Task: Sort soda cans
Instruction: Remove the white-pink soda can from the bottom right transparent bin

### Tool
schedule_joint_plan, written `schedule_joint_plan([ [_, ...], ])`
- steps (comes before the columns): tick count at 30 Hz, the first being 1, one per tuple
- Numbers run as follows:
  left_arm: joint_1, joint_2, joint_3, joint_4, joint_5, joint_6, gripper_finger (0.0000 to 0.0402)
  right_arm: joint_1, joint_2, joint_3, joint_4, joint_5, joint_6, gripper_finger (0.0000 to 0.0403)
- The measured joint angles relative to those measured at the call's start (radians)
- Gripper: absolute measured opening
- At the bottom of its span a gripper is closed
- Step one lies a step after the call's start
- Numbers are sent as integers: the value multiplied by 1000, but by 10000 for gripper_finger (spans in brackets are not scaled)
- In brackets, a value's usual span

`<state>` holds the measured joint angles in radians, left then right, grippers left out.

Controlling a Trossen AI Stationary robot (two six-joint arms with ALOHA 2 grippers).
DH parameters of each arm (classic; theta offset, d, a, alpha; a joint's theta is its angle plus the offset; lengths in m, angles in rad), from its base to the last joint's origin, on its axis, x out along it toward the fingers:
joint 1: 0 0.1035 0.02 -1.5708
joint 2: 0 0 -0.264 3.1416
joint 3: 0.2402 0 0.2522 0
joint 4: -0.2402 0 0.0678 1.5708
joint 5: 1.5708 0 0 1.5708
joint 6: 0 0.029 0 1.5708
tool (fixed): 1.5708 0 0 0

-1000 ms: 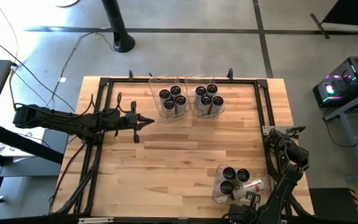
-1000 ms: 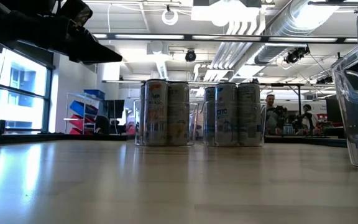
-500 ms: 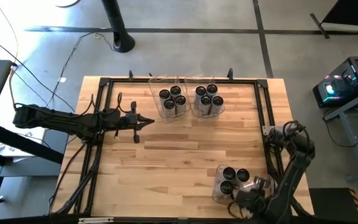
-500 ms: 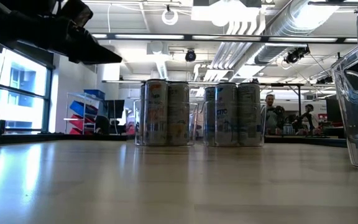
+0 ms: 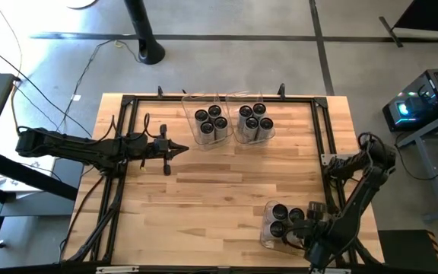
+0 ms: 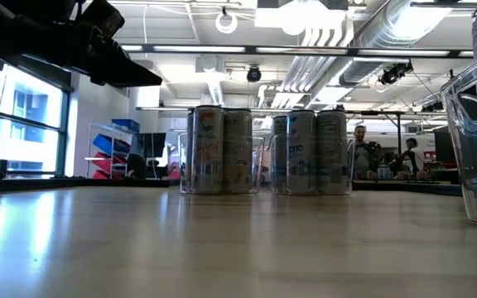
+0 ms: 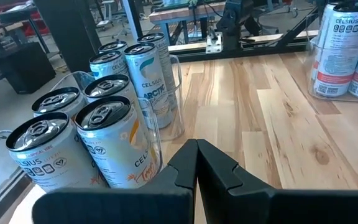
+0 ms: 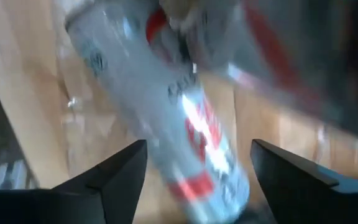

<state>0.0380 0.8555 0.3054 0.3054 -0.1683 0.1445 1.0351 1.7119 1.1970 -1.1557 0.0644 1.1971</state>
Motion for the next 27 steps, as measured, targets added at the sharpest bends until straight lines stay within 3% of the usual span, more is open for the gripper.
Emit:
schedule_joint_plan([
  [8, 0, 0, 0, -1, -3, -4, 0, 14, 5, -22, 17, 70, -102, 283],
  [15, 0, 0, 0, -1, -3, -10, 0, 13, 13, 71, -123, 63, -85, 283],
  [21, 0, 0, 0, -1, -4, -10, 0, 20, 12, 169, -211, 121, -60, 283],
  [27, 0, 0, 0, -2, -4, -11, 0, 58, 11, 212, -196, 79, 13, 283],
])
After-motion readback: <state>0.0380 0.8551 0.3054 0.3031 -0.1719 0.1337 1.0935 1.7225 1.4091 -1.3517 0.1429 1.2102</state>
